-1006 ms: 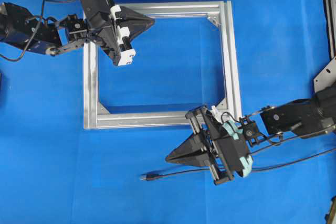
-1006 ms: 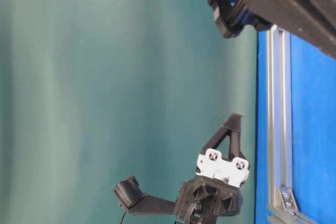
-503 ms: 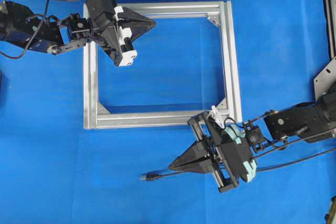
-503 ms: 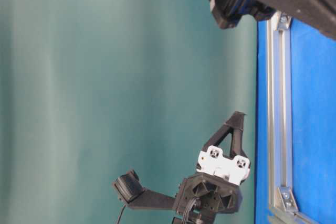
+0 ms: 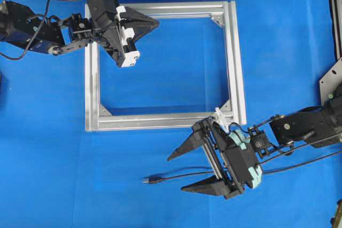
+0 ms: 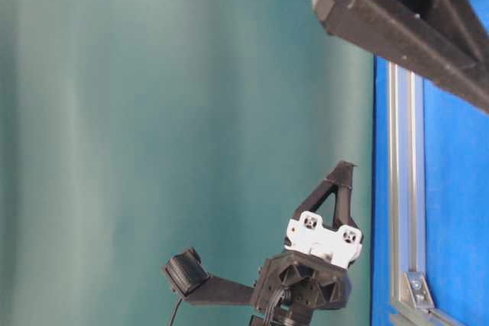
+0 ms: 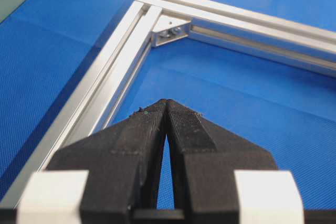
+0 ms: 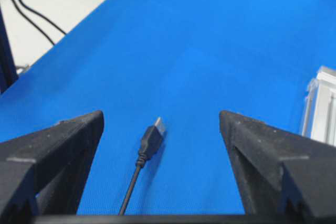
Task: Insert the wire through the string loop located on the right side.
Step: 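Open the right gripper and lower it over the black USB cable, then close the right gripper on the cable just behind the USB plug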
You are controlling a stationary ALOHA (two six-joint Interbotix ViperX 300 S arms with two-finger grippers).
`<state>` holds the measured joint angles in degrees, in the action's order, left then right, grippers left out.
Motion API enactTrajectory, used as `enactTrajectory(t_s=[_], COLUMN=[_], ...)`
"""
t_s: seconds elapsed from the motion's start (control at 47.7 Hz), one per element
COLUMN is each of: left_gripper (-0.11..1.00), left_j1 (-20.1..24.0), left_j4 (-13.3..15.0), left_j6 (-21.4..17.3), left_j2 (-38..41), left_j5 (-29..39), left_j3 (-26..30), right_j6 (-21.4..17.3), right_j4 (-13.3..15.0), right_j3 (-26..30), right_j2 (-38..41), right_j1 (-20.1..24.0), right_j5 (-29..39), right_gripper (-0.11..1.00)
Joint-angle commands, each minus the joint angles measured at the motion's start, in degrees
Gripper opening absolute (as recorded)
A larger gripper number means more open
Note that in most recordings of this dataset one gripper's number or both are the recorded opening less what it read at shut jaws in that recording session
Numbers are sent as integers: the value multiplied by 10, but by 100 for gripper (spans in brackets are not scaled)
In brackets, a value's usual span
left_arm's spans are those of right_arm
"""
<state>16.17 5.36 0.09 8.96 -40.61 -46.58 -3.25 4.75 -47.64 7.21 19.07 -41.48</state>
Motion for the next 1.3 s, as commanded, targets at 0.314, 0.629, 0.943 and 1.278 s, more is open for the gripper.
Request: enactTrajectory(t_s=[0.314, 0.629, 0.943, 1.278], left_gripper=[0, 0, 0, 0], left_j1=[-1, -1, -1, -1], left_j4=[-2, -2, -2, -2], left_j6=[-2, -2, 3, 4], left_j2=[-19, -20, -21, -22], left_j5=[-5, -4, -5, -5], left_j3=[4, 2, -1, -1], right_j6=[-1, -1, 0, 4], right_j4=[-101, -160, -162, -160], right_j3=[35, 46, 47, 47], right_j2=[54, 107, 113, 113], right_j1=[28, 40, 42, 42], right_j5=[18, 18, 18, 21], right_gripper=[81, 81, 74, 17])
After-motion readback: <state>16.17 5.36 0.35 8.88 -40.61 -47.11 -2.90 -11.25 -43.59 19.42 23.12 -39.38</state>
